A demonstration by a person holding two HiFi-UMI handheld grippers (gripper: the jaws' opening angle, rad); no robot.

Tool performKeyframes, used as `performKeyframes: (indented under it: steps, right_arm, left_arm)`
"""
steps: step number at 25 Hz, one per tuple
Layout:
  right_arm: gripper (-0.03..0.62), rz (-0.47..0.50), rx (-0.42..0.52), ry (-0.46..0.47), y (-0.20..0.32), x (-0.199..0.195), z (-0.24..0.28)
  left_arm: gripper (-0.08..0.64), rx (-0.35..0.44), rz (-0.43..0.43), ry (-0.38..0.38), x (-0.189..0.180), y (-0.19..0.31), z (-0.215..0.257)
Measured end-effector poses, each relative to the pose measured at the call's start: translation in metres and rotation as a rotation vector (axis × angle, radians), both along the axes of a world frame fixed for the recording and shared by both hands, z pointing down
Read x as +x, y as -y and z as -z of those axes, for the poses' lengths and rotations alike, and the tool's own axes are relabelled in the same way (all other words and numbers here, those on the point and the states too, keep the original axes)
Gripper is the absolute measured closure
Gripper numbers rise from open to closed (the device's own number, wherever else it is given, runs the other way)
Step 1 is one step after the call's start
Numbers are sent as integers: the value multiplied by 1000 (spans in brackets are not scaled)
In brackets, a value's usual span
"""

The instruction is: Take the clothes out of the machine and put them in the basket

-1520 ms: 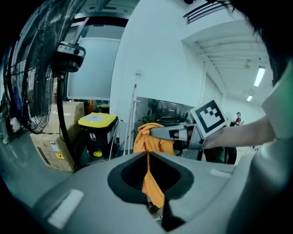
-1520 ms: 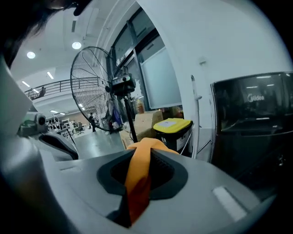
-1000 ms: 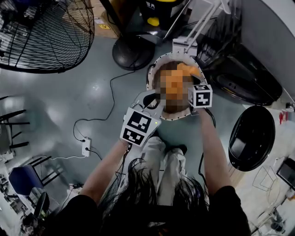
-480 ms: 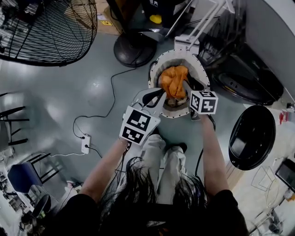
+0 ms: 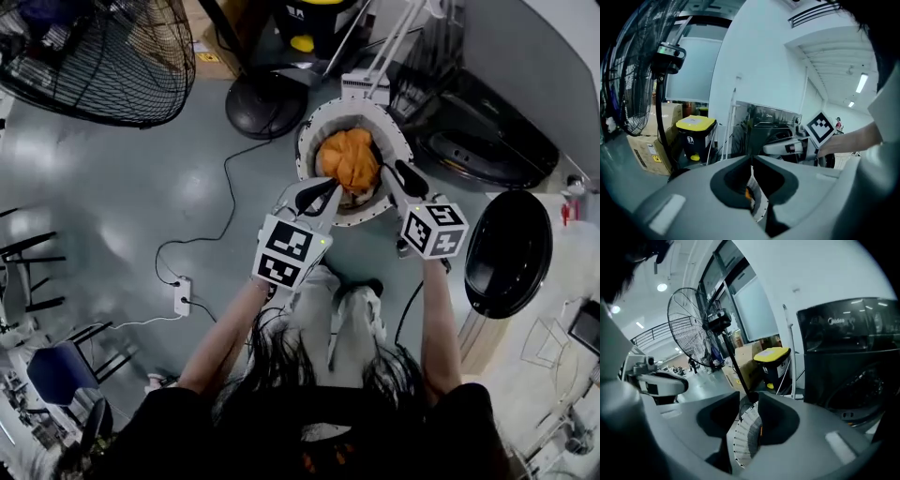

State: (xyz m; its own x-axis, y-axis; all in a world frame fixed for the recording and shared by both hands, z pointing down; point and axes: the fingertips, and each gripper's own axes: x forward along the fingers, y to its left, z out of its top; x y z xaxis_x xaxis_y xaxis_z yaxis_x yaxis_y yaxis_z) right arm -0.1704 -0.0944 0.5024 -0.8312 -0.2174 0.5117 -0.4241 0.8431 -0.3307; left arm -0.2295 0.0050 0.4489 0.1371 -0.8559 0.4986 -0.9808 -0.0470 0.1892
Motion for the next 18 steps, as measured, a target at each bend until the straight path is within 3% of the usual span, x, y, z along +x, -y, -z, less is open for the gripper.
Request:
performKeyframes:
  steps: [6, 18]
  right_arm:
    - [480, -33, 27, 42, -28, 44, 69]
    - [491, -133, 74, 82, -81, 130, 153]
  left_arm:
    - [542, 30, -27, -42, 28, -13, 38]
    - [542, 71, -148, -71, 99, -34, 95]
